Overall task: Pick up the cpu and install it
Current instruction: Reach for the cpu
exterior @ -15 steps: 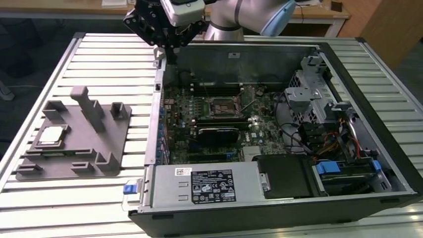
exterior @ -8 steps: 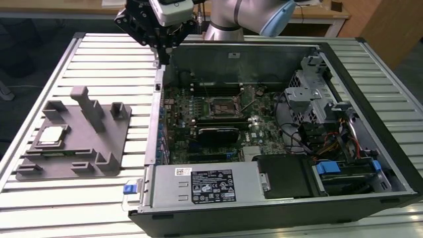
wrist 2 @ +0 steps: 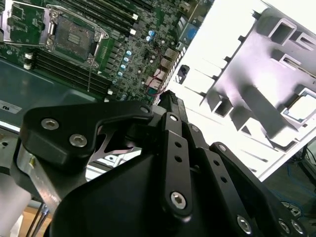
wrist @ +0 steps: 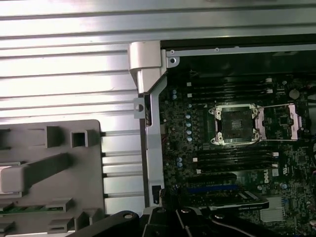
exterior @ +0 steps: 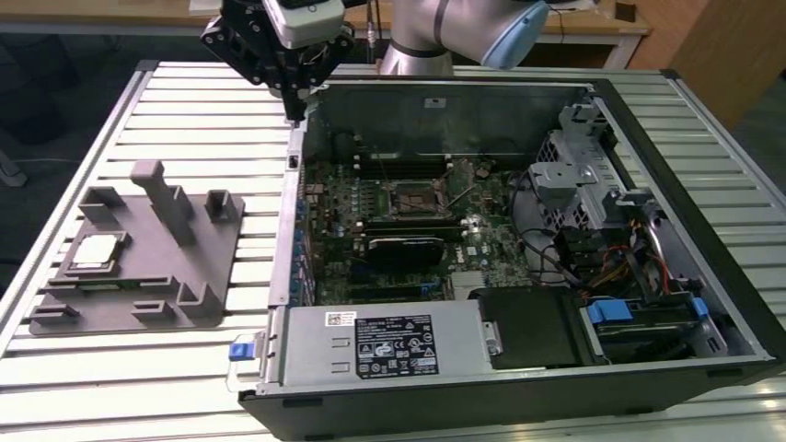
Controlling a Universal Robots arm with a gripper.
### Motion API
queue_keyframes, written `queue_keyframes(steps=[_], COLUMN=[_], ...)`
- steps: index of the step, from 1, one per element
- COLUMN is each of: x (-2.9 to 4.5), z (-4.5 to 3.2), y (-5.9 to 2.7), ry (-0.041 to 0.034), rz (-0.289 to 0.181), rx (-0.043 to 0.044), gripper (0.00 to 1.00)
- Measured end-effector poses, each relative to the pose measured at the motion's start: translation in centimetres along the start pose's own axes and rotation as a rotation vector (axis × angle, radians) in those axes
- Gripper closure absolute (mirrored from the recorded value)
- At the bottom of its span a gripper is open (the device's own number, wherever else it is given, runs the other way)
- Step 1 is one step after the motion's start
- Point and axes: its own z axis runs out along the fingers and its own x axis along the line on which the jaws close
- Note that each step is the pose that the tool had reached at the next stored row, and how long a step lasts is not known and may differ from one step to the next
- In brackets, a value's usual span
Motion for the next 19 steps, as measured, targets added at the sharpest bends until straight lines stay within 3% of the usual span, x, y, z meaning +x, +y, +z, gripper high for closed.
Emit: queue_keyframes(steps=[19], x=[1.10], z=[-0.03], y=[-0.09], ry=[0.0001], rz=[0.000], rx=[0.0000], gripper=[0.89])
